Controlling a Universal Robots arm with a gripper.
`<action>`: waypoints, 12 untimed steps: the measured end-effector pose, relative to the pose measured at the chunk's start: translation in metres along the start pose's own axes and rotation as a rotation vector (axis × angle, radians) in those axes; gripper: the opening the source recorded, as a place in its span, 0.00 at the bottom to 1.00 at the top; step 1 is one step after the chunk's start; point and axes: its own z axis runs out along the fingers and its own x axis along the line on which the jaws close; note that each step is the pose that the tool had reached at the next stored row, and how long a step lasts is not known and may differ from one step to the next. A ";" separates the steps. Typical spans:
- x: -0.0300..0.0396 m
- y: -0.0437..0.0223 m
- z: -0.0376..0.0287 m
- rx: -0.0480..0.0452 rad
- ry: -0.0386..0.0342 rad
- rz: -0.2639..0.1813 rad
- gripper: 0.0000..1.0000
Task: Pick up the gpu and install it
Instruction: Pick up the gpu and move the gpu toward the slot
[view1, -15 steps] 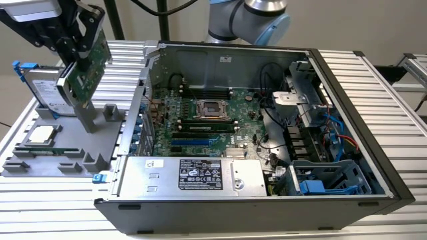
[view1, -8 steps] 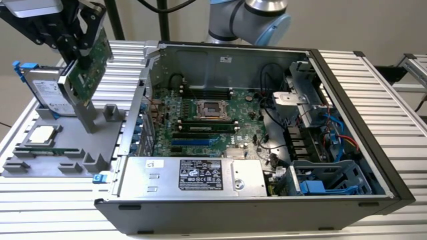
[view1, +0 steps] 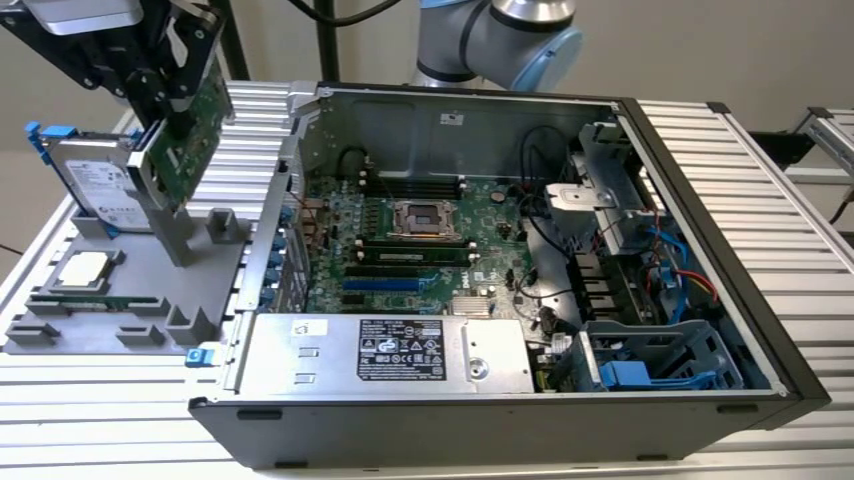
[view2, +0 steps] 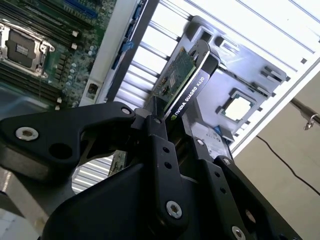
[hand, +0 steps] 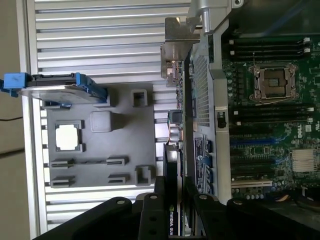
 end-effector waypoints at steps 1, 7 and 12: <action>-0.0011 0.0001 0.0000 0.0000 0.0000 0.000 0.00; -0.0075 0.0005 0.0000 0.0000 0.0000 0.000 0.00; -0.0124 0.0008 0.0000 0.0000 0.0000 0.000 0.00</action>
